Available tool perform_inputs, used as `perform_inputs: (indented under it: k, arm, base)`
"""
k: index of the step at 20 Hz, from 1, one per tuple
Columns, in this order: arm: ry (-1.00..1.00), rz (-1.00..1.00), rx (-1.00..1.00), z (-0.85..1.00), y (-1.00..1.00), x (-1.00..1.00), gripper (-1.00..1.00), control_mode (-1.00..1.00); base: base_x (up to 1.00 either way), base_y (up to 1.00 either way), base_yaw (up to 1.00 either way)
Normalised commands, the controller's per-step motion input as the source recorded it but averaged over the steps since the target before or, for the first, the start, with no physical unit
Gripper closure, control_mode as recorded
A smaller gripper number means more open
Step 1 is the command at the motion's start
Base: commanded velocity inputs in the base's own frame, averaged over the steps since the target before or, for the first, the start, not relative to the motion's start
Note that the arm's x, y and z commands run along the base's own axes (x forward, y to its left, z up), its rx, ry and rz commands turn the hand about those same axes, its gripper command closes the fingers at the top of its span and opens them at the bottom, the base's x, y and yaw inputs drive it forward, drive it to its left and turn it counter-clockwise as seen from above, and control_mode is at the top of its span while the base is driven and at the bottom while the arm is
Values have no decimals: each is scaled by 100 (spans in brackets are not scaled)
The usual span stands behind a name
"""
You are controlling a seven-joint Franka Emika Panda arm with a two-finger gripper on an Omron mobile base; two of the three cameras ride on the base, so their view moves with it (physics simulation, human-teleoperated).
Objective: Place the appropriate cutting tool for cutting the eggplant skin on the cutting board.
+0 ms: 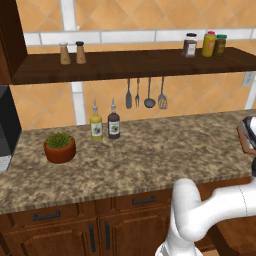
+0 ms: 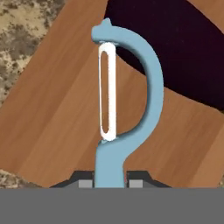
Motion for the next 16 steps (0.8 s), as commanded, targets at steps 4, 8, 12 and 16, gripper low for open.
perform_inputs:
  k: [4,8,12,16]
  arm:
    - [4,5,0,-66,2,4,100,-100]
    - [1,7,0,-47,8,0,-100,-100]
    - [0,5,0,-3,5,-2,-100,-100]
    - [4,2,0,23,39,-29,-100,-100]
  base:
    - [0,0,0]
    - [0,0,0]
    - [0,0,0]
    - [0,0,0]
